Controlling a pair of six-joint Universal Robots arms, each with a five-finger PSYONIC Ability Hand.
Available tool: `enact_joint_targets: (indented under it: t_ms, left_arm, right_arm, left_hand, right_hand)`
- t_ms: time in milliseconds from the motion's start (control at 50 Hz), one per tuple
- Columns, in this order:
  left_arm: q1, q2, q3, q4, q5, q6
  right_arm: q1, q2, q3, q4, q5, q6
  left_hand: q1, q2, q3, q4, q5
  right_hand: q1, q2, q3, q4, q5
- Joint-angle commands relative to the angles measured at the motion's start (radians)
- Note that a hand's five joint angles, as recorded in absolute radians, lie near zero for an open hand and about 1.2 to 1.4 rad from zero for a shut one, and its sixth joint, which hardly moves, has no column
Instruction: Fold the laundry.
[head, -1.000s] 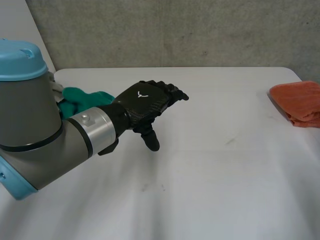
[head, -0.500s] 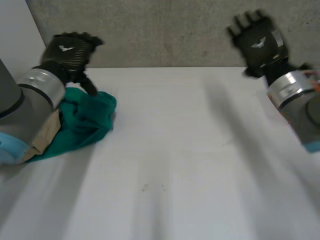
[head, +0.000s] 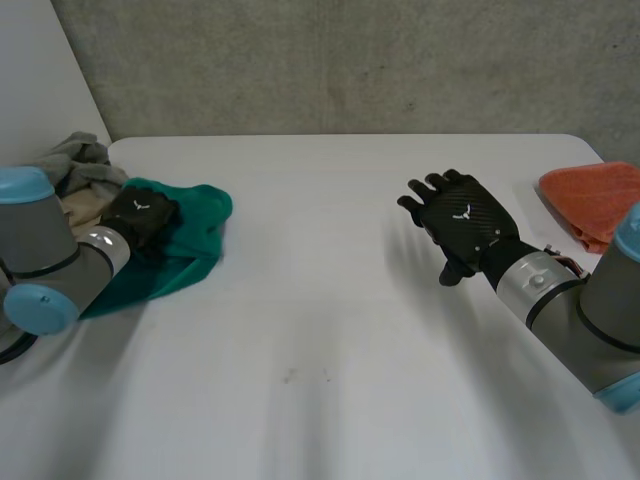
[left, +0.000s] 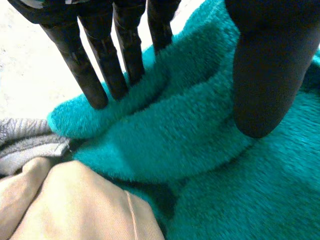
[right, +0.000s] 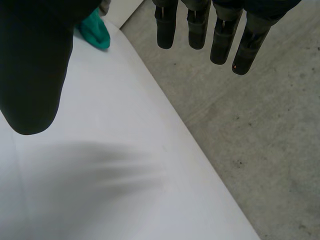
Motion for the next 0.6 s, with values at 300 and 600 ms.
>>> enact_joint_targets:
  t_ms: [300,600]
  left_arm:
    - [-0.381,0.329,-0.100,0.138,0.016,-0.551]
    - [-0.604,0.343,-0.246,0.007,0.168,-0.562]
  right_arm:
    - [-0.006,-0.050,0.013,-0.005,0.127,-0.003]
    - [-0.063,-0.078,-0.024,0.000,0.175,0.001]
  left_hand:
    - [0.678,0.704,0.707,0.704,0.707]
    - [-0.505,-0.479,-0.476,-0.479,-0.475]
  right_hand:
    - [-0.029,-0.047,-0.041,-0.061,-0.062]
    - [-0.029,-0.047,-0.041,-0.061,-0.062]
